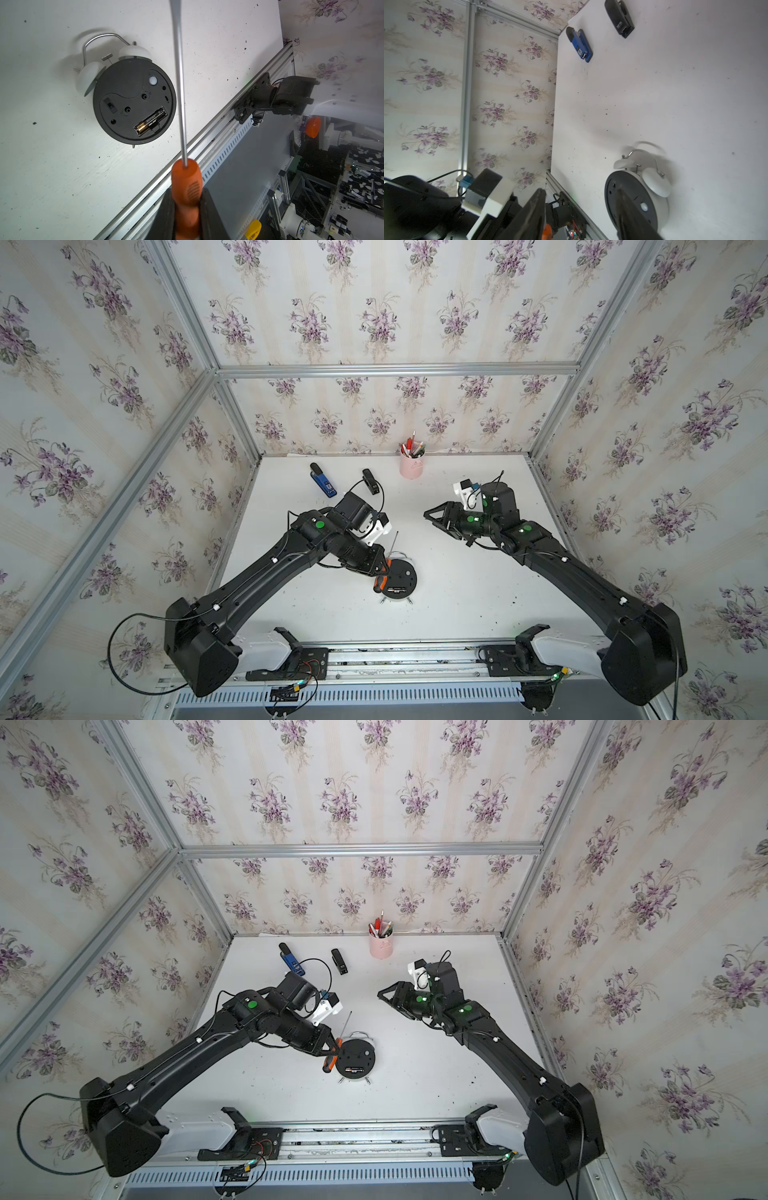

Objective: Remove the battery from the alarm
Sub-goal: Pick up the screwdriver from the center of the board.

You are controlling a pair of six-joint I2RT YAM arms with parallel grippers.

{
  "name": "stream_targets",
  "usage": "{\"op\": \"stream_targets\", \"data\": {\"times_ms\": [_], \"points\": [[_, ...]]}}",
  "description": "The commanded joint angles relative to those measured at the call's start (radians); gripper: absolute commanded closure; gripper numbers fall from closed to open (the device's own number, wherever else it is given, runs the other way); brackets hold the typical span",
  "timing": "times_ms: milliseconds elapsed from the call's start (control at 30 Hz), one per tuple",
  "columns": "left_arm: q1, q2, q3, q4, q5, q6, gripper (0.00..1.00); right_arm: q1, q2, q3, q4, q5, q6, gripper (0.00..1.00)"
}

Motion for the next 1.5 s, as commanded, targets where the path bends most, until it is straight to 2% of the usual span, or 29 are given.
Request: {"op": "stream_targets", "data": {"times_ms": [0,133,300,533,933,1267,1467], "points": [[-0.011,0.020,0.020,0.005,0.030,0.008,1.00,0.076,-0.021,-0.018,0.064,0.029,0.071,0.45],[-0.019,0.033,0.011,0.072,0.100,-0.019,1.00,0.131,-0.042,-0.094,0.164,0.045,0.131,0.46],[-0.022,0.037,-0.008,0.118,0.154,-0.042,1.00,0.152,-0.063,-0.127,0.212,0.070,0.144,0.48],[-0.022,0.049,-0.015,0.128,0.165,-0.049,1.00,0.170,-0.036,-0.134,0.264,0.043,0.165,0.50],[-0.022,0.059,-0.008,0.109,0.133,-0.038,1.00,0.179,-0.001,-0.105,0.162,0.082,0.136,0.63],[-0.026,0.077,0.006,0.080,0.094,-0.022,1.00,0.222,0.059,-0.073,0.154,0.085,0.148,0.70],[-0.078,0.144,0.093,-0.035,-0.021,0.036,1.00,0.268,0.081,-0.046,0.098,0.151,0.183,0.85]]}}
